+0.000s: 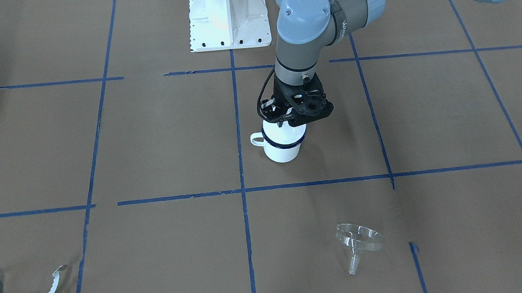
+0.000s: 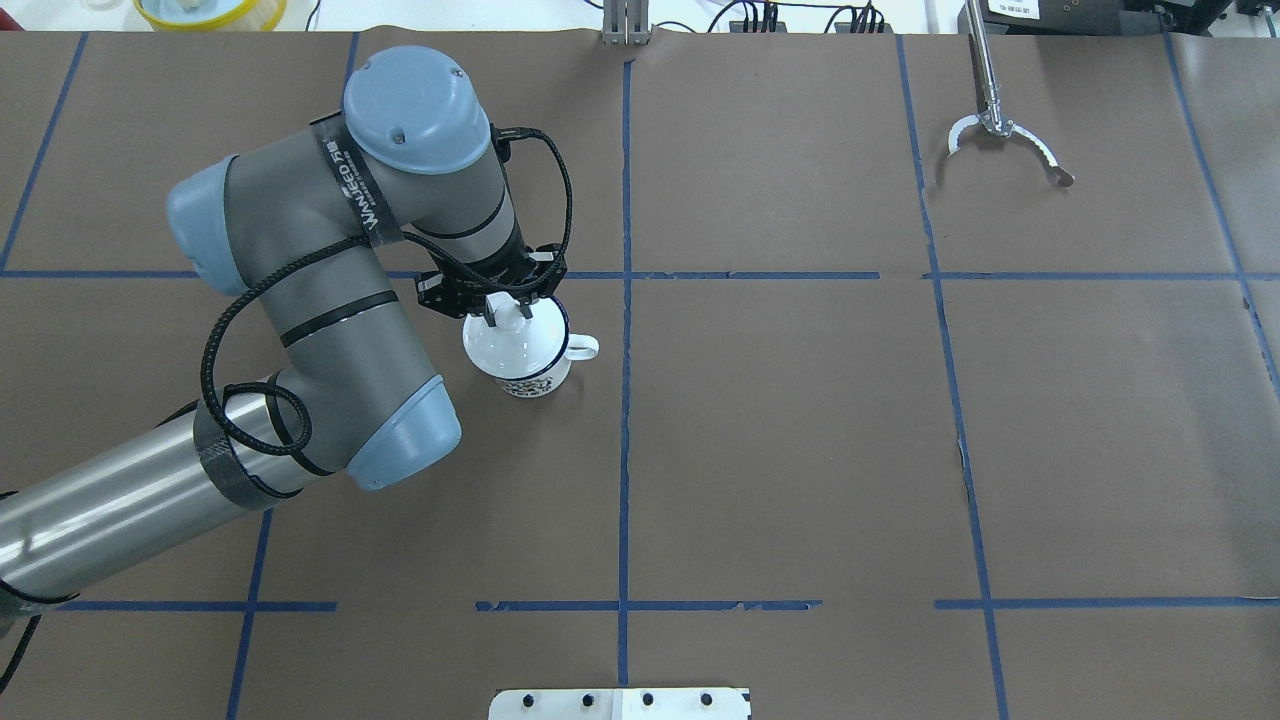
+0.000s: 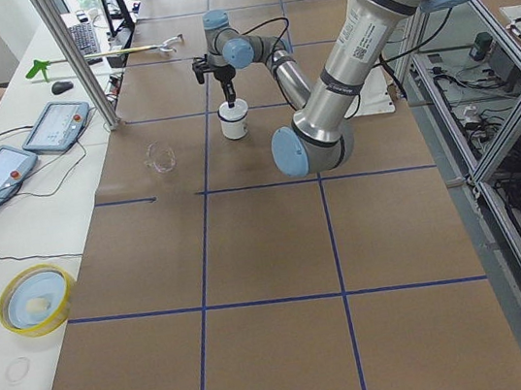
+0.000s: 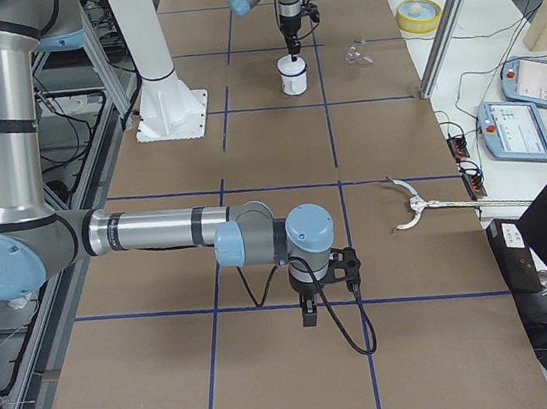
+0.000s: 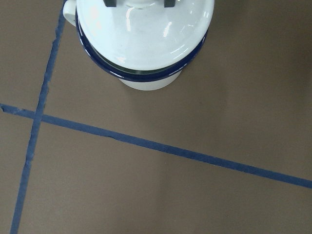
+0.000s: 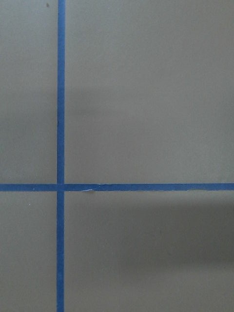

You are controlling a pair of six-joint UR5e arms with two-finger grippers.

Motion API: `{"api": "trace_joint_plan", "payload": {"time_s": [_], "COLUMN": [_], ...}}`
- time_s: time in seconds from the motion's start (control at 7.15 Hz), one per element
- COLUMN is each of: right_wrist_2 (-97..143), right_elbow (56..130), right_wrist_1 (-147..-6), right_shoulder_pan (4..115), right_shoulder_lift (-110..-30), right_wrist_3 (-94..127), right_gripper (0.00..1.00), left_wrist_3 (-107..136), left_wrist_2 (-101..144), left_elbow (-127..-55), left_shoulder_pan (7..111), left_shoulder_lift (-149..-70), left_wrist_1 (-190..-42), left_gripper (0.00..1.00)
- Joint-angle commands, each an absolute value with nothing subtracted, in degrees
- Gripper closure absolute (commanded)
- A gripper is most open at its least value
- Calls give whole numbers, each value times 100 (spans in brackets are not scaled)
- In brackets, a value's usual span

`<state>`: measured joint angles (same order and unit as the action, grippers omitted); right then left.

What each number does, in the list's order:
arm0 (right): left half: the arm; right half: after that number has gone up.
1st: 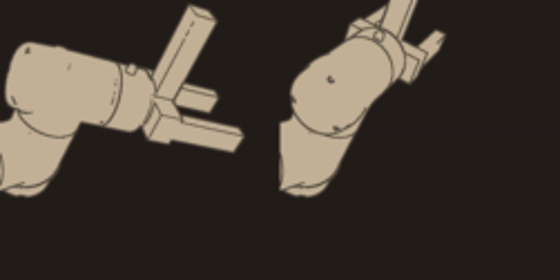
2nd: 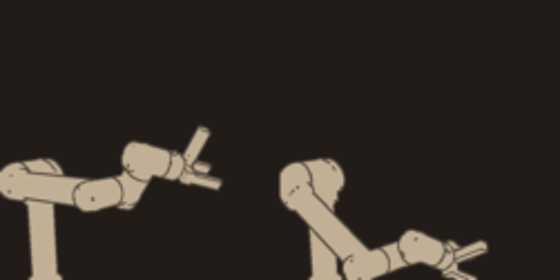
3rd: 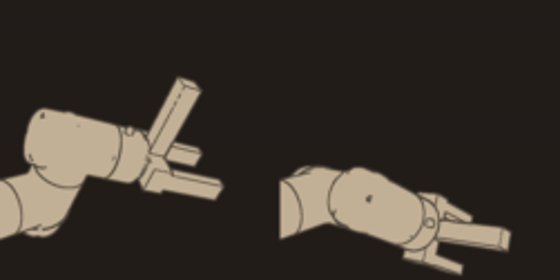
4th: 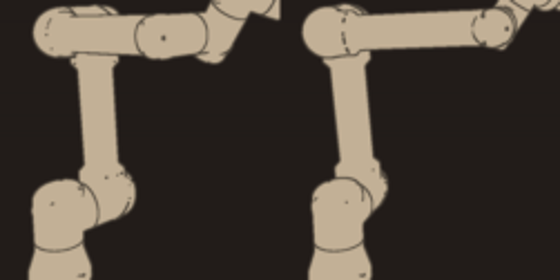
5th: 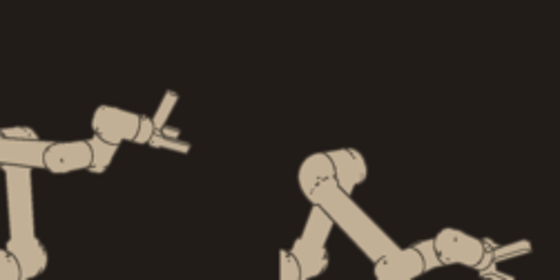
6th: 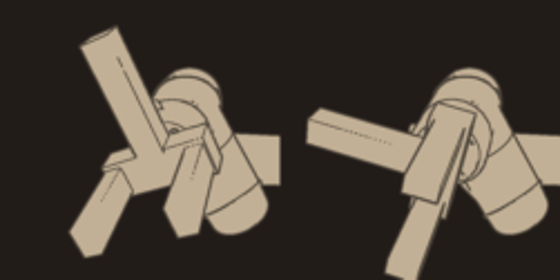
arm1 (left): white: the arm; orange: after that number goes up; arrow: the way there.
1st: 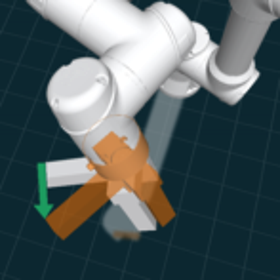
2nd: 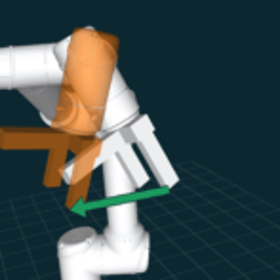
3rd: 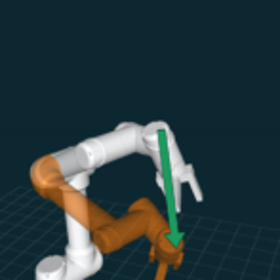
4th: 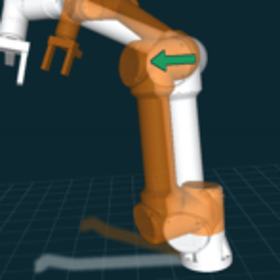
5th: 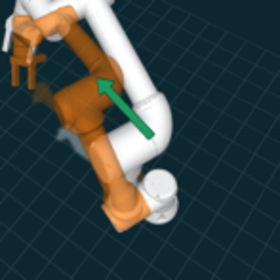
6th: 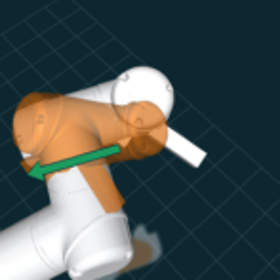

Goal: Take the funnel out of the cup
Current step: 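Lower the white lid onto the mug opening with the left gripper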

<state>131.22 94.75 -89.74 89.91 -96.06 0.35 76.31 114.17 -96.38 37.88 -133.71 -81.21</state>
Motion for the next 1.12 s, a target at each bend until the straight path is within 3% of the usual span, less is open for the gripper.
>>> {"api": "trace_joint_plan", "payload": {"time_s": [0.0, 0.14, 0.28, 0.42, 0.56, 0.98], "right_wrist_2": [13122, 13122, 13122, 13122, 13122, 13122], "right_elbow": [9475, 9475, 9475, 9475, 9475, 9475], "right_wrist_1": [-8974, -8974, -8974, -8974, -8974, -8974], "right_shoulder_pan": [8991, 8991, 8991, 8991, 8991, 8991], "right_shoulder_lift": [-9606, -9606, -9606, -9606, -9606, -9606], "right_wrist_3": [35, 35, 35, 35, 35, 35], "right_gripper": [0, 0, 0, 0, 0, 0], "left_wrist_3": [7707, 7917, 8076, 8077, 8068, 7998], "left_wrist_2": [11417, 11417, 11417, 11408, 11382, 11347], "left_elbow": [-9633, -9633, -9615, -9615, -9615, -9712], "left_shoulder_pan": [3788, 3788, 3788, 3788, 3788, 3823], "left_shoulder_lift": [-13368, -13359, -13359, -13359, -13359, -13254], "left_wrist_1": [-8130, -8269, -8358, -8358, -8350, -8332], "left_gripper": [100, 84, 41, 15, 0, 0]}}
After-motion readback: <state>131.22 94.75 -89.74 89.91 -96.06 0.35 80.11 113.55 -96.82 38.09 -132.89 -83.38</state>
